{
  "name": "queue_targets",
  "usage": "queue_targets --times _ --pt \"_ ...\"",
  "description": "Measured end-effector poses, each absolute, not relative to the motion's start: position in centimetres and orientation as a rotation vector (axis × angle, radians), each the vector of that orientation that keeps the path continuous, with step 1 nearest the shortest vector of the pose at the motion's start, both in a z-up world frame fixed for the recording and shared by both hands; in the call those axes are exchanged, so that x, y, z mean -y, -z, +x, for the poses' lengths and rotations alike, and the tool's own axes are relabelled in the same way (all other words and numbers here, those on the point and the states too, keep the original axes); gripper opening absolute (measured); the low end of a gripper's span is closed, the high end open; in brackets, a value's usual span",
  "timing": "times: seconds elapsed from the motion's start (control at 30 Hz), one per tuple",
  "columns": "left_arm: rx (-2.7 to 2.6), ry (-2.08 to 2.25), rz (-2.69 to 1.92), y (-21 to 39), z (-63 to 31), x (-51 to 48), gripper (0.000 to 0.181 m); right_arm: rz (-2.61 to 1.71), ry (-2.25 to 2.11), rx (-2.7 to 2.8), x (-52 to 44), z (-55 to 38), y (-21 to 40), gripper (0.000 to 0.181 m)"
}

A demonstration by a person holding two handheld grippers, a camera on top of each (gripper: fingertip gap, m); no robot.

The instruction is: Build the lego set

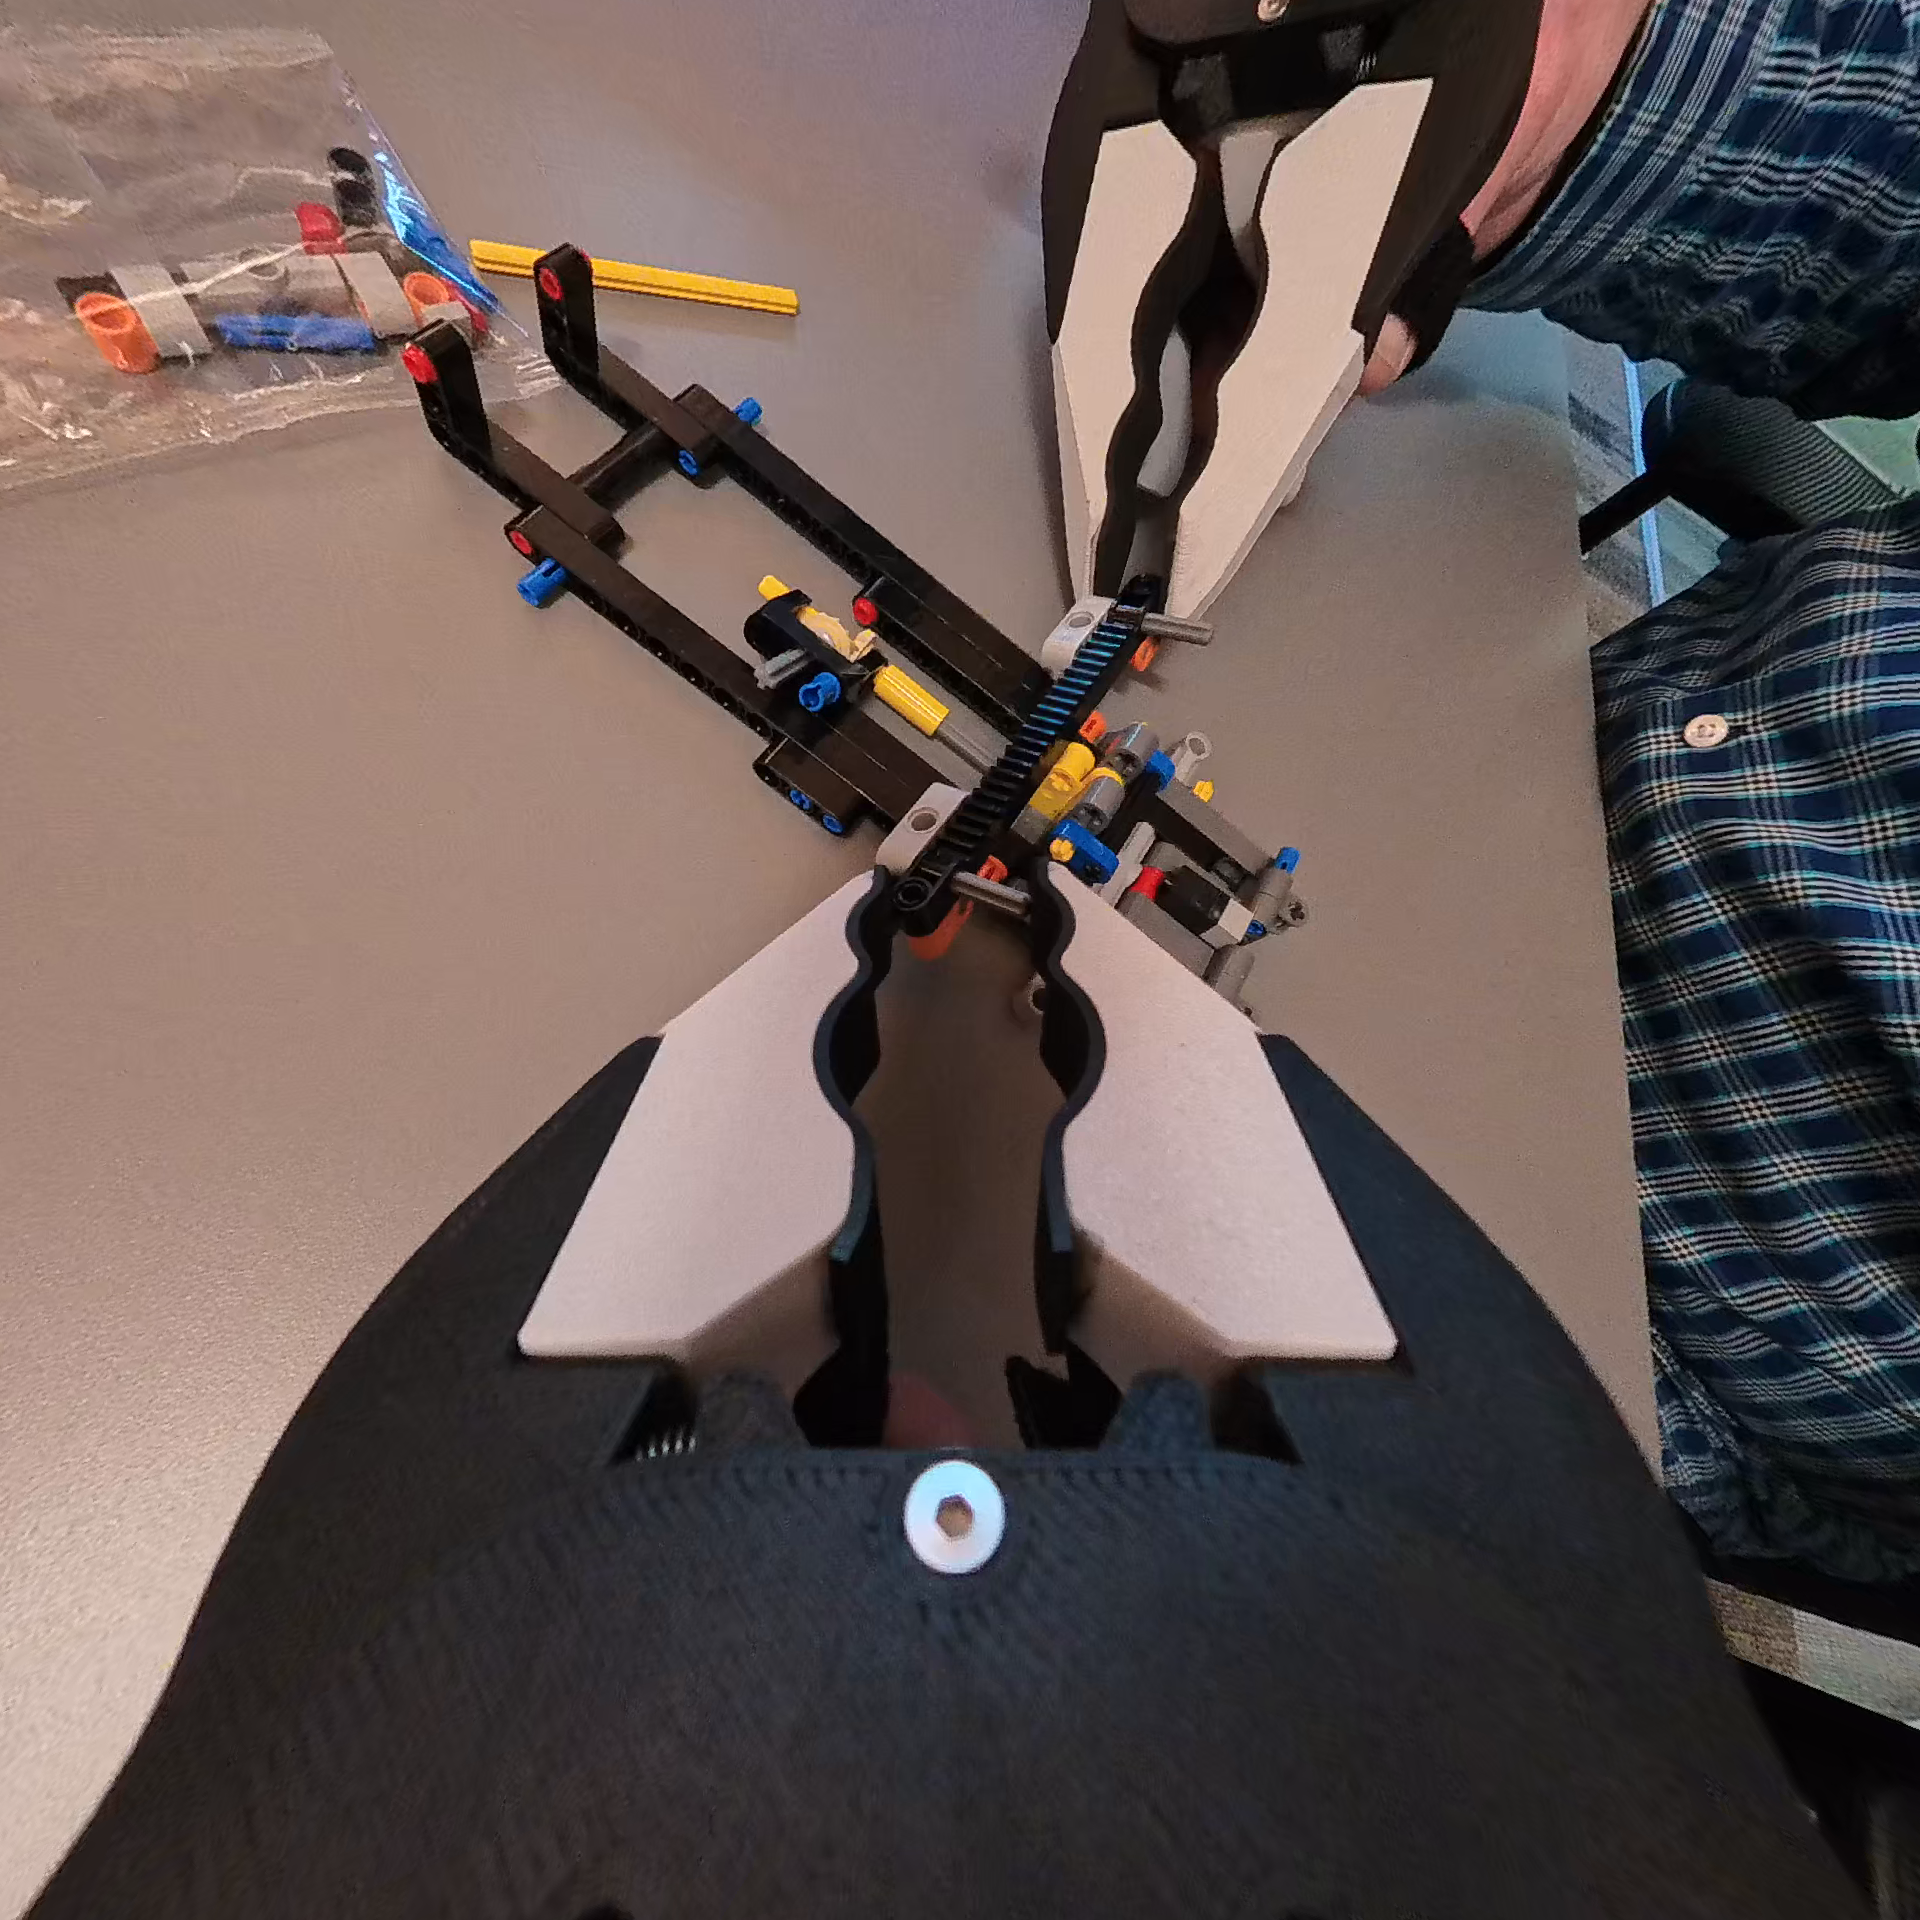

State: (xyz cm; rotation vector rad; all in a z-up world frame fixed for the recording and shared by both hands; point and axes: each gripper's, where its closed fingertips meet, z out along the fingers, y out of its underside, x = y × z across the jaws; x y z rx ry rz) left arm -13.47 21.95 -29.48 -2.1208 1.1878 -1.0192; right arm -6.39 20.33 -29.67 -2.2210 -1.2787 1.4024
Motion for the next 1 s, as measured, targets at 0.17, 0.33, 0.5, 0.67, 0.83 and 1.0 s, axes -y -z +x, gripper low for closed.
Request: queue_targets --times 0.17,0.33,0.5,0.67,0.83,1.0 --pt "-1.185 1.021 -2.116 29.52 -13.45 -21.92 0.024 -2.224 -1.393 1.288 -20.28 -6.40 29.77 0.012" --pt "-1.183 1.010 -2.111 29.56 -13.45 -21.89 0.024 -2.206 -1.342 1.312 -20.28 -6.42 29.84 0.011" --pt "-1.193 0.964 -2.087 29.52 -13.40 -21.76 0.024 -2.174 -1.237 1.370 -20.20 -6.37 30.05 0.011" --pt "-1.199 0.909 -2.066 29.56 -13.43 -21.66 0.024 -2.139 -1.159 1.405 -20.14 -6.41 30.17 0.011" --pt "-1.203 0.881 -2.048 29.53 -13.45 -21.64 0.024 -2.109 -1.102 1.428 -20.09 -6.45 30.21 0.011" --pt "-1.218 0.864 -2.047 29.64 -13.62 -21.28 0.024 -2.087 -1.066 1.443 -19.96 -6.56 30.22 0.011"
